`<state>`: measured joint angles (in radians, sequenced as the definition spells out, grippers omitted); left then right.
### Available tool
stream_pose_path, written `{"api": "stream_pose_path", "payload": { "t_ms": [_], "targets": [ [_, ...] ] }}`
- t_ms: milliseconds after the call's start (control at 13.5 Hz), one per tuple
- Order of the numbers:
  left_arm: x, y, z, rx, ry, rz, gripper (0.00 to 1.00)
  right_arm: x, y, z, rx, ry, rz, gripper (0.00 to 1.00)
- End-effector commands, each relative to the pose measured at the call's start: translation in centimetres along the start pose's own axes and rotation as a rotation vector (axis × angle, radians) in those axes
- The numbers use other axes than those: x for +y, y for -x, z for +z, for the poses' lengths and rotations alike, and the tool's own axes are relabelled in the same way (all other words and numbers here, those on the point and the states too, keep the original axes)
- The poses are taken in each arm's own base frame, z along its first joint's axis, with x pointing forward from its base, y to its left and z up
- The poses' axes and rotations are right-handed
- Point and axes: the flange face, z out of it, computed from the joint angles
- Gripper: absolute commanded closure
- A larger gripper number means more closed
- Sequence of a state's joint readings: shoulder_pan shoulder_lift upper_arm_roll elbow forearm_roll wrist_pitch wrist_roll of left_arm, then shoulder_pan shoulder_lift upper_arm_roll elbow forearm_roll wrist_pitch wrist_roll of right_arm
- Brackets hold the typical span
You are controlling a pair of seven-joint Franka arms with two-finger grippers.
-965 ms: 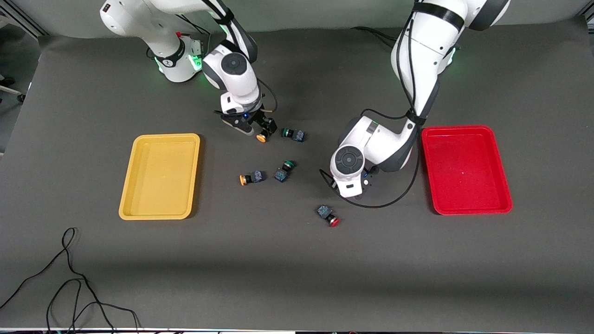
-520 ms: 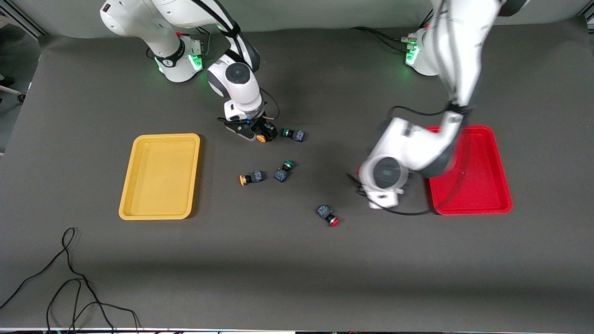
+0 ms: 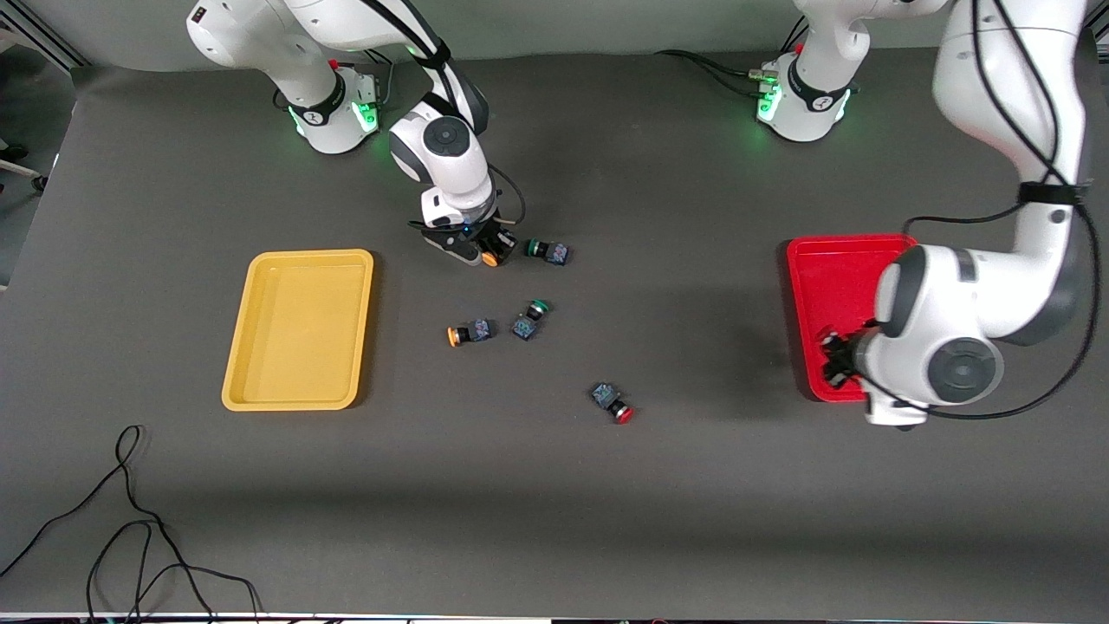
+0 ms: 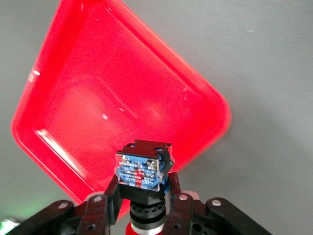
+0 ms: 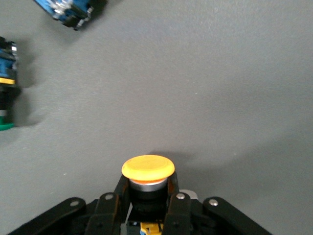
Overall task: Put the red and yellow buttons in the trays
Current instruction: 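Carry the red button to the red tray with the left gripper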
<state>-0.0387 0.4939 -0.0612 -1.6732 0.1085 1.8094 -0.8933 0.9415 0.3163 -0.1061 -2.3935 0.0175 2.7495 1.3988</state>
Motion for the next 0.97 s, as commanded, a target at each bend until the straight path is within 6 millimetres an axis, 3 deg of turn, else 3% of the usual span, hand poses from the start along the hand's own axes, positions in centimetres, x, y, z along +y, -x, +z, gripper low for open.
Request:
{"api": "stream_pose_path", "payload": {
  "t_ms": [0, 149, 297, 371, 520, 594, 668, 743, 817, 891],
  "targets": [
    [-4.9, 3.2, 2.1, 0.051, 0.008, 0.081, 1.00, -2.5, -2.7, -7.6, -0.015, 0.034, -0.014, 0.82],
    [-7.0, 5.4, 5.9, 0.089, 0.021, 0.126, 1.00, -4.2, -4.6, -12.9, -0.036, 0.064, -0.062, 0.82],
    [-7.8, 6.7, 9.5, 0.117, 0.064, 0.145, 1.00, -4.9, -8.0, -17.9, -0.045, 0.069, -0.119, 0.82],
    [-8.4, 6.8, 11.3, 0.132, 0.075, 0.162, 1.00, -4.4, -10.7, -20.1, -0.065, 0.070, -0.155, 0.82],
    [-9.7, 7.1, 11.1, 0.149, 0.084, 0.170, 1.00, -0.8, -18.2, -23.0, -0.141, 0.036, -0.252, 0.82],
    [-10.0, 7.3, 11.3, 0.150, 0.082, 0.200, 0.90, 2.0, -22.1, -23.6, -0.157, 0.030, -0.314, 0.82],
    [-10.2, 7.1, 11.3, 0.150, 0.083, 0.205, 0.70, 4.7, -25.4, -24.0, -0.166, 0.021, -0.373, 0.82],
    [-10.3, 6.9, 11.4, 0.148, 0.084, 0.203, 0.31, 8.0, -29.2, -24.1, -0.170, 0.013, -0.415, 0.82],
    [-10.3, 6.9, 11.4, 0.149, 0.085, 0.202, 0.00, 11.2, -32.4, -24.1, -0.169, 0.001, -0.467, 0.82],
    [-10.3, 6.7, 11.1, 0.149, 0.085, 0.199, 0.00, 14.4, -35.1, -23.9, -0.166, -0.004, -0.508, 0.82]
  ]
}}
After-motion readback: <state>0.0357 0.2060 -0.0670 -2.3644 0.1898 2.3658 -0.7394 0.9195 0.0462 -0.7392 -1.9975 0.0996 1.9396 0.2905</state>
